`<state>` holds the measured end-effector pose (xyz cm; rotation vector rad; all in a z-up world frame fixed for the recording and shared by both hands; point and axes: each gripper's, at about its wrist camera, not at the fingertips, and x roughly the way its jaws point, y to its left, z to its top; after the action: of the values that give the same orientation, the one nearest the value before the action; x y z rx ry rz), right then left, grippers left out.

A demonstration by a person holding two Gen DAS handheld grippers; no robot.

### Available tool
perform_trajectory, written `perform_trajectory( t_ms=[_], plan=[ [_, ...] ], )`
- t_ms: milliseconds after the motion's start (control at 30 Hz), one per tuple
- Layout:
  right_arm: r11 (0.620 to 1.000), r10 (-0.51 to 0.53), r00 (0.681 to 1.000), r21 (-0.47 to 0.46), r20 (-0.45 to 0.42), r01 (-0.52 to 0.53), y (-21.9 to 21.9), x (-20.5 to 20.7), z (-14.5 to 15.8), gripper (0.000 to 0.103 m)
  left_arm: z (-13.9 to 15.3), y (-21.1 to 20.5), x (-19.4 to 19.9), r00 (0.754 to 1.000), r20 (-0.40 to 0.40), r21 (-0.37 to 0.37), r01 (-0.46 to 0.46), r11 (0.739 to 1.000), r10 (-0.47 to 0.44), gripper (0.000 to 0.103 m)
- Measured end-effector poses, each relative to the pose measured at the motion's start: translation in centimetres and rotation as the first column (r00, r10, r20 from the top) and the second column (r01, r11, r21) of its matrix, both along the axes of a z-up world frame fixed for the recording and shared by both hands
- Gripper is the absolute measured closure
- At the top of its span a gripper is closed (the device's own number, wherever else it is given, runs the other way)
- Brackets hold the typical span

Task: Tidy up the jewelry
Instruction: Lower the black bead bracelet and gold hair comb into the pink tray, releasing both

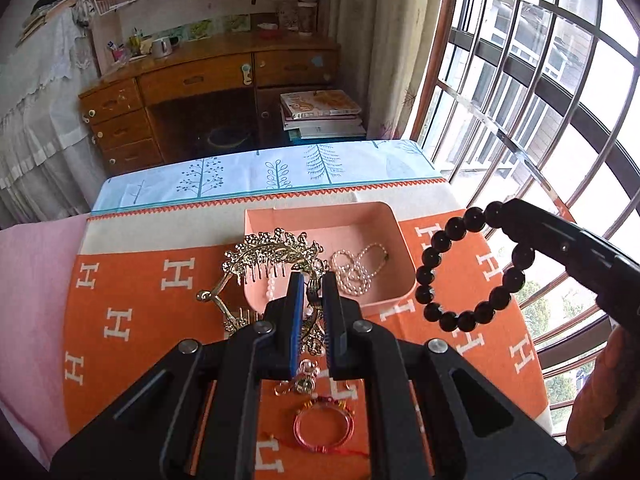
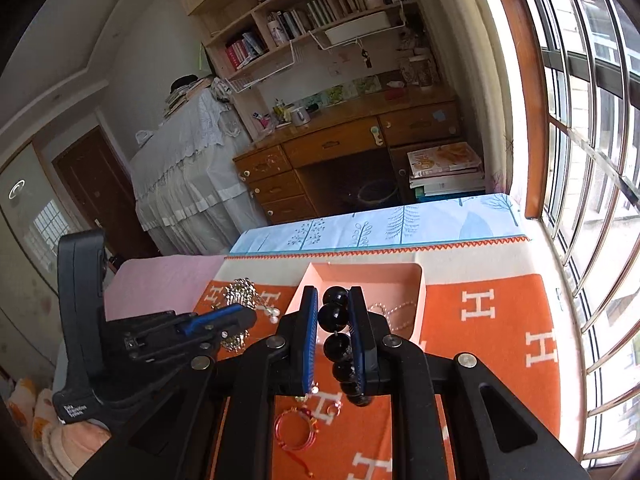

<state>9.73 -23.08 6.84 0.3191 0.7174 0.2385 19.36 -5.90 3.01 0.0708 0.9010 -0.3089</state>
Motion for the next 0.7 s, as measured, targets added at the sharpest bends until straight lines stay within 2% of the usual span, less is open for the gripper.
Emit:
perform_trajectory(
  t_ms=[133,300,467,567,700],
  plan=[
    [0.998,-0.034,0.999,0.047,-0.02,0.034,-0.6,4.1,-1.0,0.088,-3.4,-1.5,4.3,0.998,-0.055,-0.006,-0.012,1.0,0.011,0.096],
    [0.998,-0.058,0.996,0.02,-0.064,0.059,-0.2,8.7,-4.0,0.088,-8.3,-2.5,8.0,0.993,-0.118,0.003,-0.032,0.999,0.032,0.096],
    [0.997,-0.078,0.99,0.0,-0.117,0.079,0.0,11.4,-7.6,0.088,-12.0,-2.8,9.7,0.988,-0.148,0.039,-0.041,0.998,0.046,0.096],
    [0.997,-0.083,0.987,-0.01,-0.137,0.083,0.1,12.3,-9.4,0.088,-13.4,-2.6,10.2,0.983,-0.179,0.008,-0.028,1.0,0.029,0.096],
    [0.996,-0.089,0.985,-0.041,-0.147,0.083,0.7,13.5,-11.2,0.088,-13.0,-2.9,10.2,0.991,-0.133,-0.01,-0.017,1.0,0.015,0.096]
  ],
)
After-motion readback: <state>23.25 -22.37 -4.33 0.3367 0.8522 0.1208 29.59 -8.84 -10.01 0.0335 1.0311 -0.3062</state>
